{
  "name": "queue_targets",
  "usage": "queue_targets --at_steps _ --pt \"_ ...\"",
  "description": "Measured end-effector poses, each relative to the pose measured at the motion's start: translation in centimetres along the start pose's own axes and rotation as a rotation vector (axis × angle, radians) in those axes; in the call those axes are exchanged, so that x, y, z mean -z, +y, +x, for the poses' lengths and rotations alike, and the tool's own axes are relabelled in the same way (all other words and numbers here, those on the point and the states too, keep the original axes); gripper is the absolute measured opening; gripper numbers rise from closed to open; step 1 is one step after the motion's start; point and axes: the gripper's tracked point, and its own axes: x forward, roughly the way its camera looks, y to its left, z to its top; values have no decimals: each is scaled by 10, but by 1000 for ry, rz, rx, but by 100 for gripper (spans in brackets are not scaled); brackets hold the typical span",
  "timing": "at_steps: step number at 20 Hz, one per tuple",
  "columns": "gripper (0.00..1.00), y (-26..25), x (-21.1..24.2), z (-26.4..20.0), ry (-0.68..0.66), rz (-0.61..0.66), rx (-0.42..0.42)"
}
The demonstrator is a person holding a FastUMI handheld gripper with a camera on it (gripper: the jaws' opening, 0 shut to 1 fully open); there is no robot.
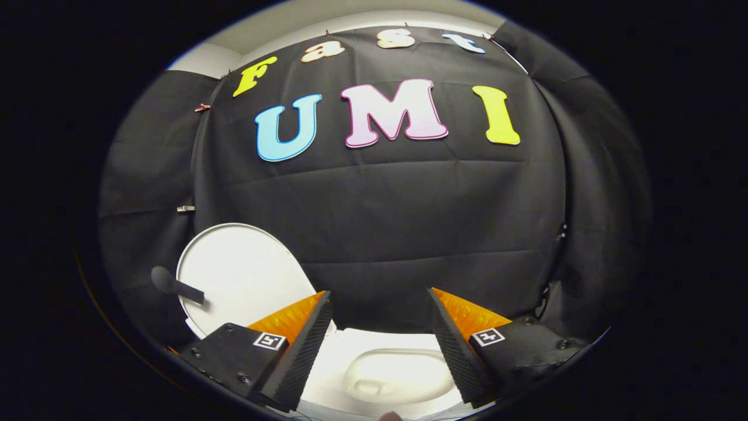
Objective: Open the toilet lid.
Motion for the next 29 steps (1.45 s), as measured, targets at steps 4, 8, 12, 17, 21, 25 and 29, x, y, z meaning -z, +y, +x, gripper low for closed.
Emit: queue_targets --at_steps 4,8,12,17,21,25,29 --pt "99 -25 11 -9 -146 -115 16" --pt "99 -56 38 -15 -189 -146 68" --pt "99 -64 64 -16 -156 -49 83" --pt "99 -65 60 -19 -171 -34 82" --pt "99 -67 70 -19 -143 -21 84" --pt "99 -67 72 -20 -141 -8 82" --pt "99 -67 79 -19 -118 5 80"
